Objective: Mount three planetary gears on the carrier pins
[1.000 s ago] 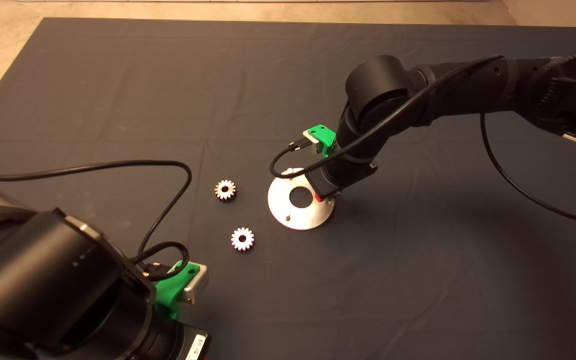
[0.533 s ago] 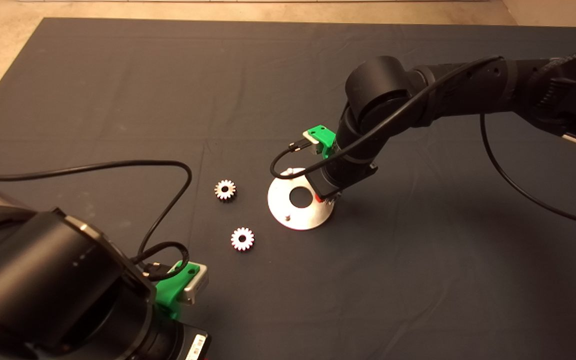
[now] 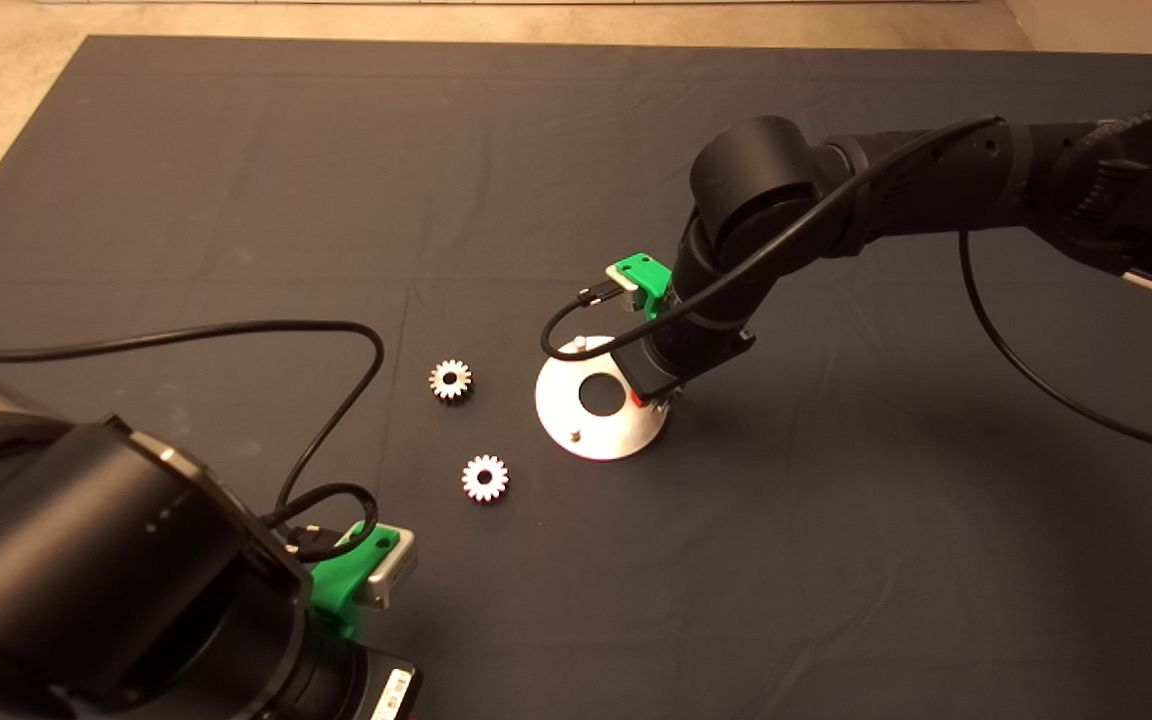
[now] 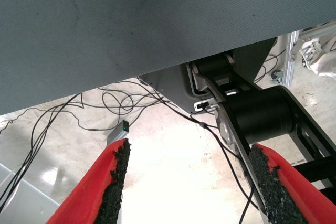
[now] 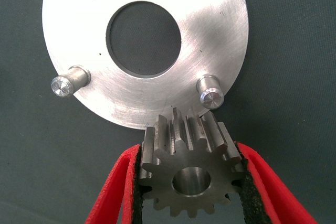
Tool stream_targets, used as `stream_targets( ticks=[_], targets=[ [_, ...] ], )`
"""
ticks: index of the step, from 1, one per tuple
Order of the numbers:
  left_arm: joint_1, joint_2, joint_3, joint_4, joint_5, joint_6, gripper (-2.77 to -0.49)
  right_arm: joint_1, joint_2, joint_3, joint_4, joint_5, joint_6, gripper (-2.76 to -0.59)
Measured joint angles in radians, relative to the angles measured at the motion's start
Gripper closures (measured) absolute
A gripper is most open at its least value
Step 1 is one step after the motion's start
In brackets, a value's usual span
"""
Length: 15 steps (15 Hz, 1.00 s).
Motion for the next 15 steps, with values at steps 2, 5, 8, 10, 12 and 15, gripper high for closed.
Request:
stream_targets(
  ticks=[2,5,8,10,12,15],
  targets=[
    [0.0,0.0,0.0,0.0,0.0,0.0,-1.61,-0.014,0.0,0.0,0.0,-0.001,0.0,-0.98],
    [0.0,0.0,0.0,0.0,0.0,0.0,-1.61,-0.029,0.0,0.0,-0.001,-0.001,0.0,-0.98],
    [0.0,0.0,0.0,0.0,0.0,0.0,-1.61,-0.029,0.0,0.0,-0.007,0.0,0.0,-0.97],
    [0.0,0.0,0.0,0.0,0.0,0.0,-1.61,-0.029,0.0,0.0,-0.009,-0.001,0.0,-0.97],
    [0.0,0.0,0.0,0.0,0.0,0.0,-1.61,-0.029,0.0,0.0,-0.012,0.0,0.0,-0.97],
    [0.0,0.0,0.0,0.0,0.0,0.0,-1.61,-0.031,0.0,-0.001,-0.02,-0.001,0.0,-0.97]
  ],
)
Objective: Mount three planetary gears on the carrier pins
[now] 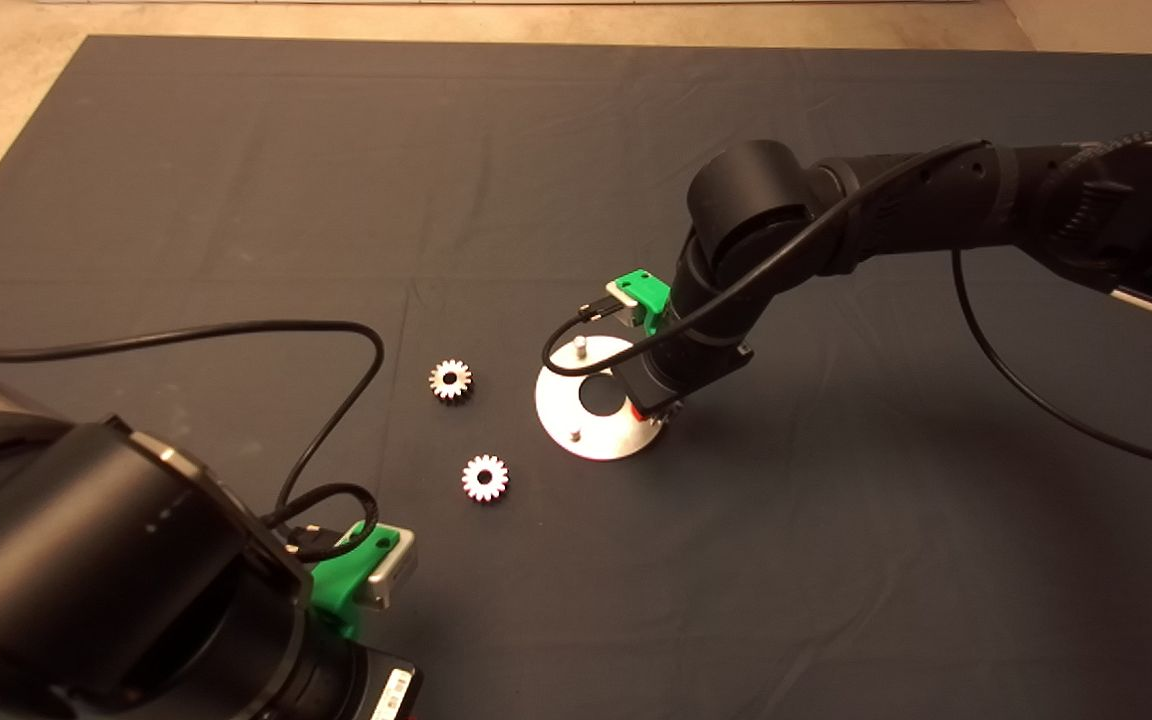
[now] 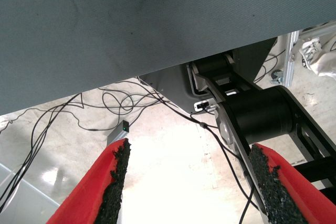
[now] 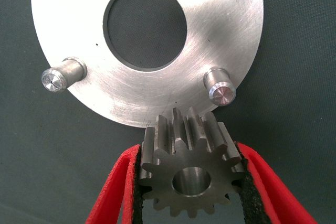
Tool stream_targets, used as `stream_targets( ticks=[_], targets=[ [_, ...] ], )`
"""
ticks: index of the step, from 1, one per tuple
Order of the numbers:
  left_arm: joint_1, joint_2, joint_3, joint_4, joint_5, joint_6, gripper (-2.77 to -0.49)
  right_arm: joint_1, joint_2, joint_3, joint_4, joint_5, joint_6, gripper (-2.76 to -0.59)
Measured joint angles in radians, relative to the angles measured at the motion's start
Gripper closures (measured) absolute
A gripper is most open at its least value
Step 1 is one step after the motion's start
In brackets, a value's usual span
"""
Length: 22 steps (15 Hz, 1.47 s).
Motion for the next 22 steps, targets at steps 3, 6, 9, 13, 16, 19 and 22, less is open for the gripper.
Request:
stream_targets(
  ticks=[3,6,9,13,16,19,22],
  targets=[
    [0.0,0.0,0.0,0.0,0.0,0.0,-1.61,0.0,0.0,0.0,-0.006,0.0,-0.001,-0.97],
    [0.0,0.0,0.0,0.0,0.0,0.0,-1.61,0.0,0.0,-0.002,-0.009,0.0,-0.007,-0.97],
    [0.0,0.0,0.0,0.0,0.0,0.0,-1.61,-0.001,0.0,-0.014,-0.017,0.0,-0.016,-0.97],
    [0.0,0.0,0.0,0.0,0.0,0.0,-1.61,-0.006,0.0,-0.025,-0.029,0.0,-0.024,-0.97],
    [0.0,0.0,0.0,0.0,0.0,0.0,-1.61,-0.018,0.0,-0.029,-0.034,0.0,-0.024,-0.97],
    [0.0,0.0,0.0,0.0,0.0,0.0,-1.61,-0.02,0.0,-0.033,-0.045,0.0,-0.028,-0.97],
    [0.0,0.0,0.0,0.0,0.0,0.0,-1.61,-0.027,0.0,-0.042,-0.053,0.0,-0.035,-0.97]
  ],
)
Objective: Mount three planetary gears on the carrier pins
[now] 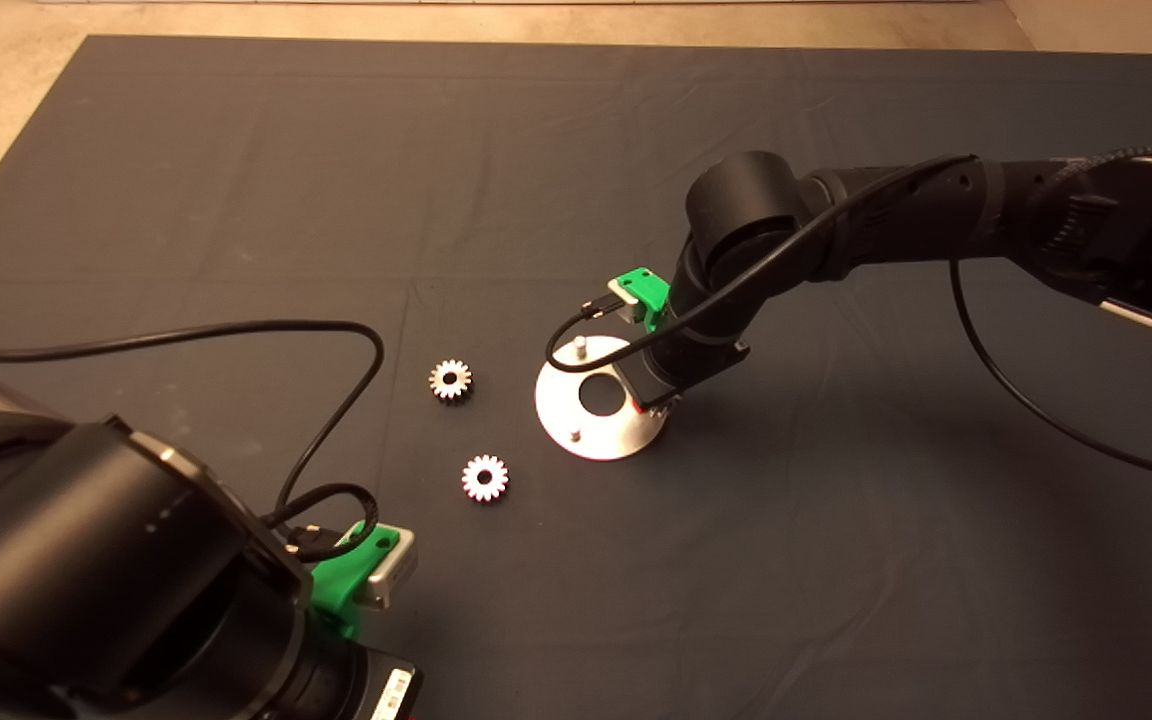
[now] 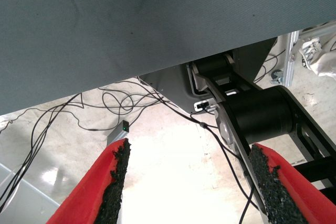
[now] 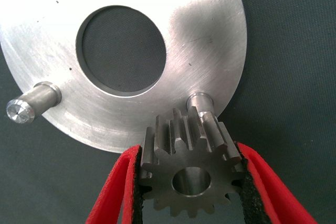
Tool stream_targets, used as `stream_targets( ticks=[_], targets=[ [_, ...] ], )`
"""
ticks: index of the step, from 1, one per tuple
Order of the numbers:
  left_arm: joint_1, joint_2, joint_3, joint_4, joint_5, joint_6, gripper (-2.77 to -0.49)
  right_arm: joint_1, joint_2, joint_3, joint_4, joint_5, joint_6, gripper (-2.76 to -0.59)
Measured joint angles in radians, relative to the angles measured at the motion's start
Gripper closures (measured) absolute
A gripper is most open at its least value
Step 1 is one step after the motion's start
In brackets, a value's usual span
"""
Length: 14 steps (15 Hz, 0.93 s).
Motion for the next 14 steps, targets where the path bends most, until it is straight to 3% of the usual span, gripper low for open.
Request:
stream_targets(
  ticks=[14],
  targets=[
    [0.0,0.0,0.0,0.0,0.0,0.0,-1.61,-0.007,0.0,-0.04,-0.023,0.005,-0.019,-0.98]
  ],
)
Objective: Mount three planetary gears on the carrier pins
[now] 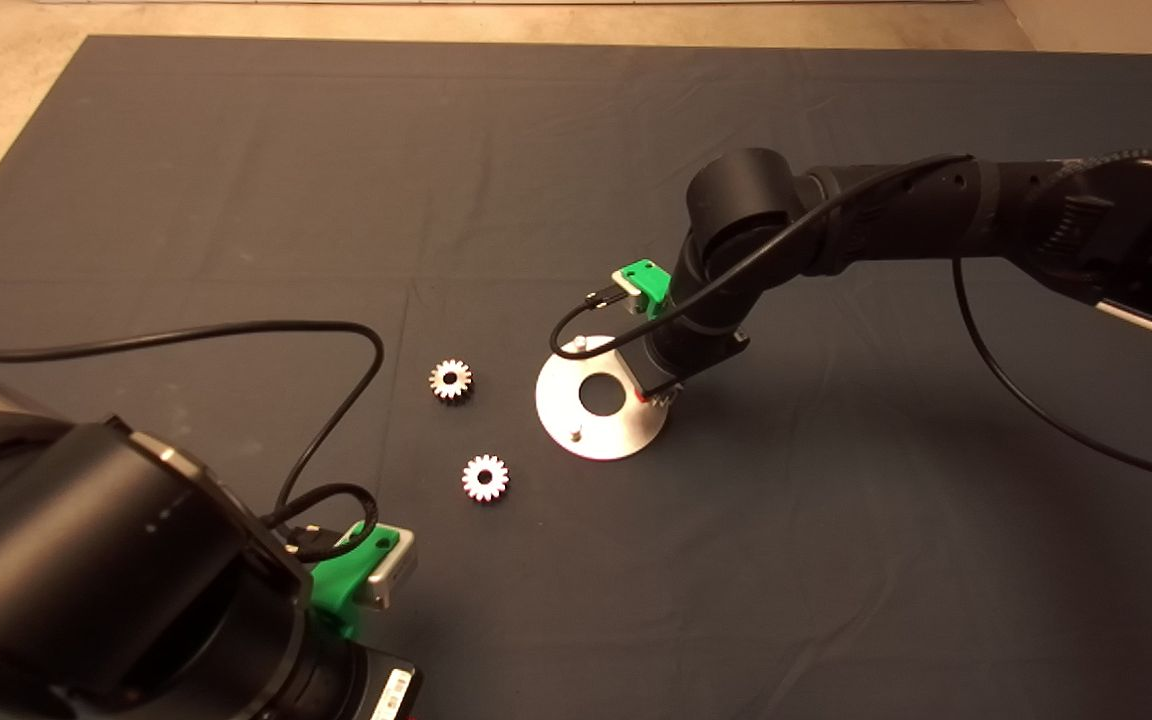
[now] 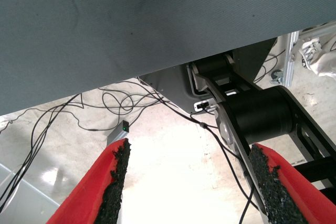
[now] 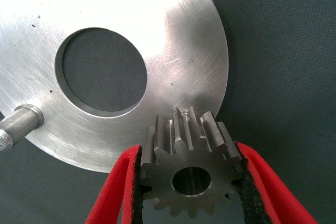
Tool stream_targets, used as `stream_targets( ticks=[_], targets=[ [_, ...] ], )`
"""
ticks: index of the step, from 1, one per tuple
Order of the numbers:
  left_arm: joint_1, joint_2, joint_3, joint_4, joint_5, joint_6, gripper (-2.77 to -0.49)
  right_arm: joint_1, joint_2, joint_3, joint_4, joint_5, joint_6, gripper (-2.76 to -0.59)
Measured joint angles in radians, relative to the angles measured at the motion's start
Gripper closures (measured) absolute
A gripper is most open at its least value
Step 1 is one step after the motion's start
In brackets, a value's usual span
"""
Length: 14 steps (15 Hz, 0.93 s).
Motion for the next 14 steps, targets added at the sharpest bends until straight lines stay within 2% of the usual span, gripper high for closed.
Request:
stream_targets(
  ticks=[14],
  targets=[
    [0.0,0.0,0.0,0.0,0.0,0.0,-1.61,-0.004,0.0,0.0,-0.004,0.0,-0.003,-0.98]
  ],
)
